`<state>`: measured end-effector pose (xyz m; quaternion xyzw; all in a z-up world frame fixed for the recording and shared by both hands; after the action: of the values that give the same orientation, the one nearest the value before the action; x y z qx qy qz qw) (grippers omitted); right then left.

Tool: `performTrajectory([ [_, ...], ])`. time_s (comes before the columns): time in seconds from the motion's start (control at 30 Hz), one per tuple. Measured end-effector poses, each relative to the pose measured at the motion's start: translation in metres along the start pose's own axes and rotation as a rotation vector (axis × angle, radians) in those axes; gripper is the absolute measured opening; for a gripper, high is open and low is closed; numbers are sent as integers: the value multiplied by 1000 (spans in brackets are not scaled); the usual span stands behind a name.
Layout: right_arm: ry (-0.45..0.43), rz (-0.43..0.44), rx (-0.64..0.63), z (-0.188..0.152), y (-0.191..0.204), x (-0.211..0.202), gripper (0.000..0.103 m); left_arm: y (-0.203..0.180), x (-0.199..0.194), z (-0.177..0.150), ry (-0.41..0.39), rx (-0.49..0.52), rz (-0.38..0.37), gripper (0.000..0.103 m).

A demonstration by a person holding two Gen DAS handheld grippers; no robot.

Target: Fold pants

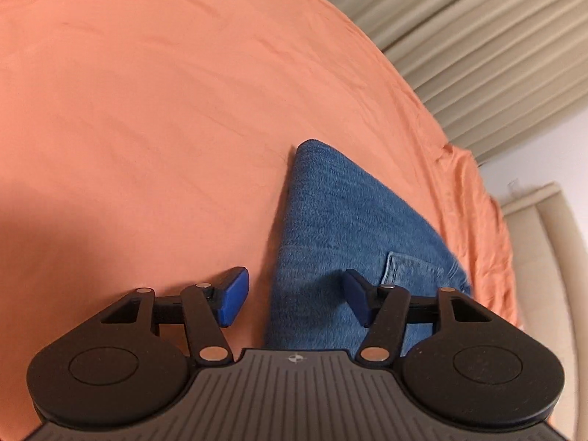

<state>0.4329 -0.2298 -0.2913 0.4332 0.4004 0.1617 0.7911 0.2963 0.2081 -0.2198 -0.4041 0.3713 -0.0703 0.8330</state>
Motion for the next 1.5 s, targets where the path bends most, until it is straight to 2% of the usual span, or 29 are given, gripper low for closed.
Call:
performTrajectory([
  [0.03, 3, 11, 9, 1, -1, 2, 48, 0, 3, 1, 1, -18, -20, 62],
  [0.1, 6, 27, 29, 3, -3, 3, 39, -2, 13, 2, 9, -44, -58, 49],
  [0.13, 7, 37, 39, 3, -4, 4, 34, -2, 16, 1, 11, -56, -72, 47],
  [0.17, 6, 45, 49, 4, -4, 4, 29, -3, 18, 2, 3, -59, -72, 42],
  [0.23, -2, 59, 45, 4, -2, 2, 24, -5, 18, 3, -17, -42, -56, 28],
  [0.27, -9, 59, 32, 5, 1, 1, 23, -7, 17, 3, -25, -27, -53, 17],
  [0.3, -18, 58, 12, 5, 6, 0, 22, -10, 15, 3, -34, -7, -54, 13],
  [0.37, -39, 54, -42, 5, 14, -4, 20, -17, 11, 4, -50, 30, -40, 10],
  [0.5, -62, 65, -63, 4, 28, -17, 18, -34, -4, 7, -78, 94, -29, 9],
  [0.67, -79, 93, -154, 2, 69, -38, 17, -61, -30, 17, -49, 201, -37, 9],
  [0.9, -60, 150, -217, -23, 139, -42, 16, -75, -98, 59, -118, 328, 29, 9],
  [1.03, -46, 218, -219, -46, 179, -33, 16, -59, -145, 82, -146, 355, 71, 9],
  [1.17, -18, 254, -223, -79, 208, -15, 16, -33, -170, 97, -157, 372, 140, 9],
  [1.3, 24, 250, -248, -108, 226, 13, 16, -9, -175, 103, -147, 383, 184, 9],
  [1.5, 88, 194, -277, -133, 221, 47, 16, 38, -160, 97, -108, 325, 191, 9],
])
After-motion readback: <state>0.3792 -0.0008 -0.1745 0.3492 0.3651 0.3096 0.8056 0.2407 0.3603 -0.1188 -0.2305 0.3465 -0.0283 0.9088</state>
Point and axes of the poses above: each gripper's, at about its wrist camera, not at the fingertips, and x roughly the way its jaws point, y to its left, z to its top, the point moved 9 cm from there along x, roughly the way its jaws point, and after that the axes turned 5 degrees about -z, right-handed, at the moved point
